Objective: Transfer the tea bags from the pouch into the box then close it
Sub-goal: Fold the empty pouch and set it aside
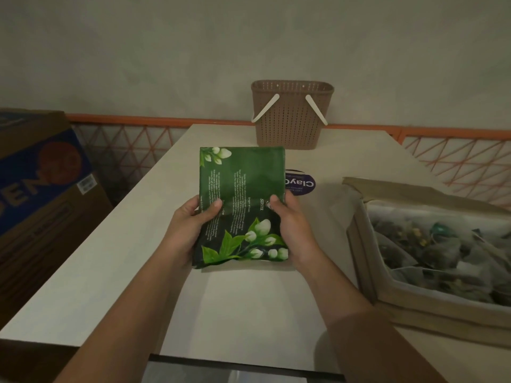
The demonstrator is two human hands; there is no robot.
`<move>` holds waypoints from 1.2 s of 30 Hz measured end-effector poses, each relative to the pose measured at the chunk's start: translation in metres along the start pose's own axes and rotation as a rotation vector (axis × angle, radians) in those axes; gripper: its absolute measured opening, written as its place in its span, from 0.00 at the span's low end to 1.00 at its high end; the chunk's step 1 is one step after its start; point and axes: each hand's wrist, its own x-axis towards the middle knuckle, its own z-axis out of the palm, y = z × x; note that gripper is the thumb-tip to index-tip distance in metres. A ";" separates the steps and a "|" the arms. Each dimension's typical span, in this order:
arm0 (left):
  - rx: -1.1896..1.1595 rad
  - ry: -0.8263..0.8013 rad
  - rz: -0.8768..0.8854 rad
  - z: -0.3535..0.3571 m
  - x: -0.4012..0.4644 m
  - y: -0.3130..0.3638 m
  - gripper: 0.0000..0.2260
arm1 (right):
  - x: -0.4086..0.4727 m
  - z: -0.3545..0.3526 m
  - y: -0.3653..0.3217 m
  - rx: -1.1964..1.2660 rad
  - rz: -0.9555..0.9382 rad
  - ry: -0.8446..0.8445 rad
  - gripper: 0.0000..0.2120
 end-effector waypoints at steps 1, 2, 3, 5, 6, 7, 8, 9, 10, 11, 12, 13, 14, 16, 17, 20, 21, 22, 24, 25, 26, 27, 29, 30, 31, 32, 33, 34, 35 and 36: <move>-0.012 0.006 -0.004 0.000 0.000 0.000 0.12 | -0.001 0.000 -0.001 0.069 0.039 -0.022 0.13; -0.016 0.003 -0.004 -0.001 0.001 0.001 0.12 | -0.001 0.000 -0.002 0.149 0.085 -0.046 0.13; -0.020 -0.005 -0.002 -0.001 0.001 0.001 0.12 | -0.001 0.001 -0.004 0.228 0.125 -0.076 0.13; -0.040 -0.016 -0.003 0.000 0.001 0.003 0.11 | 0.000 0.002 -0.006 0.345 0.162 -0.122 0.13; -0.051 -0.024 -0.008 0.001 0.001 0.003 0.11 | 0.000 0.002 -0.007 0.381 0.164 -0.135 0.14; -0.062 -0.033 -0.015 0.002 0.001 0.003 0.10 | -0.001 0.003 -0.007 0.409 0.160 -0.139 0.15; -0.073 -0.041 -0.023 0.002 0.001 0.002 0.10 | -0.001 0.002 -0.006 0.430 0.153 -0.138 0.16; -0.083 -0.054 -0.030 0.001 0.001 0.003 0.11 | 0.000 0.002 -0.005 0.444 0.145 -0.134 0.17; -0.094 -0.063 -0.035 0.001 0.002 0.004 0.12 | 0.000 0.001 -0.004 0.450 0.138 -0.134 0.17; -0.109 -0.069 -0.043 0.000 0.002 0.005 0.12 | 0.002 0.001 -0.003 0.453 0.134 -0.129 0.16; -0.123 -0.069 -0.052 -0.002 0.004 0.005 0.14 | 0.003 0.002 -0.003 0.459 0.133 -0.120 0.16; -0.131 -0.065 -0.061 -0.003 0.006 0.005 0.14 | 0.005 0.004 -0.003 0.466 0.135 -0.109 0.15; -0.133 -0.050 -0.071 -0.005 0.008 0.004 0.14 | 0.007 0.005 -0.003 0.471 0.139 -0.099 0.15; -0.121 -0.011 -0.101 -0.008 0.012 0.005 0.13 | 0.009 0.007 -0.003 0.446 0.142 -0.079 0.16; -0.107 0.006 -0.113 -0.008 0.014 0.006 0.12 | 0.010 0.008 -0.004 0.415 0.141 -0.068 0.16; -0.088 0.052 -0.155 -0.009 0.019 0.013 0.10 | 0.013 0.013 -0.002 0.341 0.147 -0.028 0.15; -0.090 0.079 -0.168 -0.010 0.022 0.015 0.11 | 0.014 0.014 -0.002 0.334 0.158 -0.009 0.16; -0.097 0.102 -0.189 -0.010 0.023 0.018 0.11 | 0.016 0.017 -0.002 0.325 0.174 0.015 0.16; -0.094 0.113 -0.246 -0.009 0.023 0.029 0.11 | 0.019 0.023 -0.008 0.321 0.198 0.055 0.17; -0.078 0.098 -0.275 -0.008 0.023 0.036 0.11 | 0.021 0.028 -0.014 0.319 0.202 0.070 0.16; -0.059 0.071 -0.299 -0.008 0.023 0.044 0.12 | 0.022 0.031 -0.021 0.308 0.208 0.083 0.15; -0.045 0.042 -0.315 -0.007 0.023 0.052 0.13 | 0.023 0.035 -0.029 0.296 0.212 0.089 0.15; -0.040 0.028 -0.321 -0.001 0.020 0.072 0.16 | 0.025 0.040 -0.050 0.282 0.225 0.107 0.16; -0.039 0.049 -0.312 0.003 0.019 0.083 0.15 | 0.026 0.042 -0.062 0.282 0.233 0.121 0.15; -0.036 0.074 -0.300 0.007 0.017 0.094 0.13 | 0.026 0.045 -0.075 0.284 0.239 0.123 0.15; -0.040 0.097 -0.296 0.013 0.015 0.107 0.11 | 0.027 0.047 -0.089 0.278 0.236 0.121 0.16; -0.043 0.117 -0.298 0.018 0.013 0.120 0.09 | 0.027 0.050 -0.103 0.264 0.224 0.109 0.17; -0.062 0.131 -0.303 0.024 0.010 0.134 0.09 | 0.026 0.052 -0.117 0.247 0.207 0.089 0.18; -0.089 0.130 -0.312 0.030 0.007 0.147 0.10 | 0.026 0.054 -0.131 0.230 0.190 0.066 0.19; -0.123 0.130 -0.326 0.035 0.004 0.161 0.11 | 0.025 0.055 -0.145 0.216 0.176 0.044 0.18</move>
